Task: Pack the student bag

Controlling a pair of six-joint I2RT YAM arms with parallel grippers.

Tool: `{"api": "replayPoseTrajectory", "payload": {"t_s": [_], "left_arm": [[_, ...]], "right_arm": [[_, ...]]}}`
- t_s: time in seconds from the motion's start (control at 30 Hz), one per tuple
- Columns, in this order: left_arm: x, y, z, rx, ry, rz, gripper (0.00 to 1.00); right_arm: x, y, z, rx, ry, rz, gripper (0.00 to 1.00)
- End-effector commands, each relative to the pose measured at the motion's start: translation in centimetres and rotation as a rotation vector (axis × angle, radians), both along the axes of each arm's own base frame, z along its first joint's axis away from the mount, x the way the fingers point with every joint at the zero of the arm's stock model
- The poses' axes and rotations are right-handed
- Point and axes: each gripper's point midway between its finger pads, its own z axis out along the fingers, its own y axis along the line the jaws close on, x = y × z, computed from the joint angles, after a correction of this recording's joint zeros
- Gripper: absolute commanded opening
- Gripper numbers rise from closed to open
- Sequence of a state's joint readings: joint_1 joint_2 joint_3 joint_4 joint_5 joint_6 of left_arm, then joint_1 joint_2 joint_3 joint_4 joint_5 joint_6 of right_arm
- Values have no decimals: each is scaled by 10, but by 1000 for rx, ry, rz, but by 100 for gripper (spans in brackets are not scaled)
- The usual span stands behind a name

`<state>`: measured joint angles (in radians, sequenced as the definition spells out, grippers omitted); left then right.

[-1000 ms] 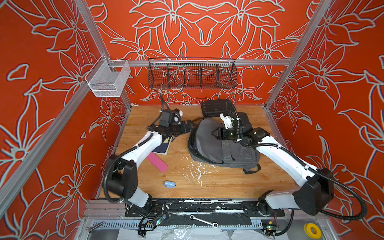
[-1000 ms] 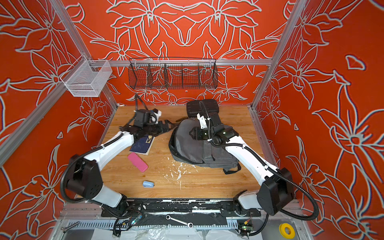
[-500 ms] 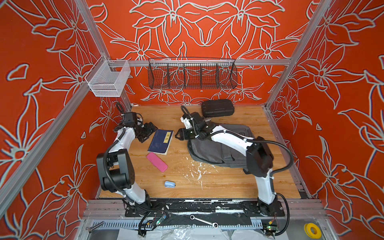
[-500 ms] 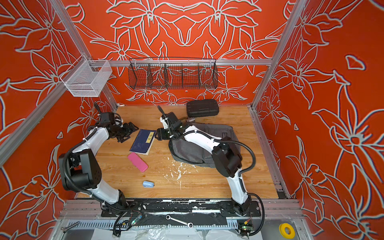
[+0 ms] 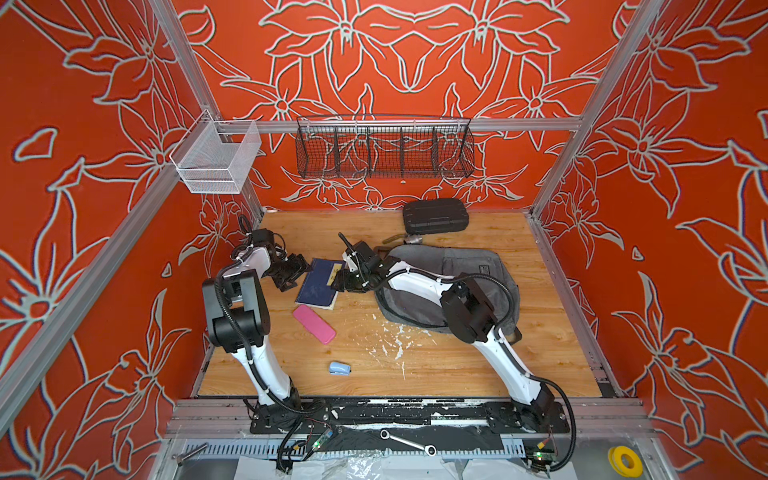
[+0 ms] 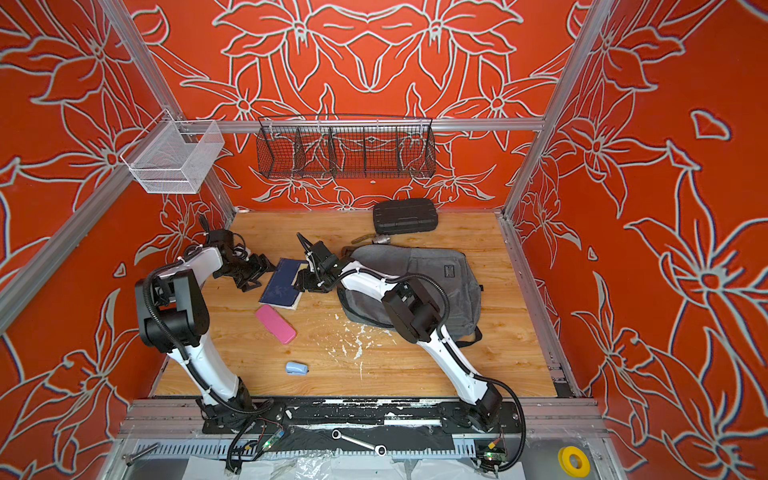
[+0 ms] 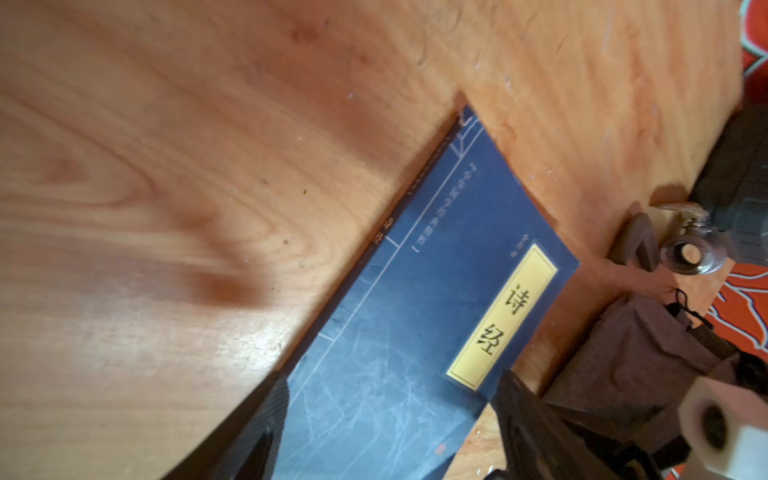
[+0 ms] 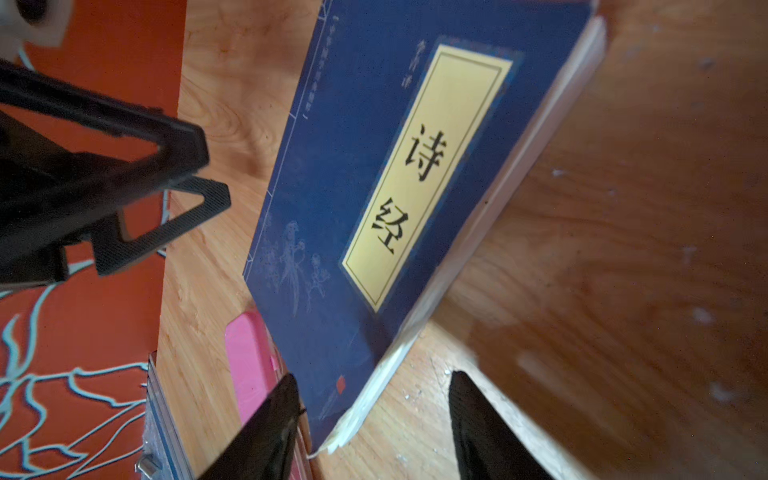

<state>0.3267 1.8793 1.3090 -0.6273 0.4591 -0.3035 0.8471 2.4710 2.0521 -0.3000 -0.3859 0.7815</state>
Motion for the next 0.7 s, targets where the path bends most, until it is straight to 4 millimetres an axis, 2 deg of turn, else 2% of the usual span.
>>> {"api": "replayPoseTrajectory", "payload": {"t_s": [0.0,0.23,0.53,0.67], "left_arm": [[-2,-5,-2,-24,10,-27,78],[-3,-12,-15,-79,39,-39,76],[-4,-21,-21,-138,46,-46,73],[-5,-23,-25,-154,55,-47,72]], "right_arm": [[11,14,7,59,1,-47,58],[17,27,5,90,24,-47,56],[22,43,34,209,5,-40,47],[22,42,33,194,7,-39,48]]}}
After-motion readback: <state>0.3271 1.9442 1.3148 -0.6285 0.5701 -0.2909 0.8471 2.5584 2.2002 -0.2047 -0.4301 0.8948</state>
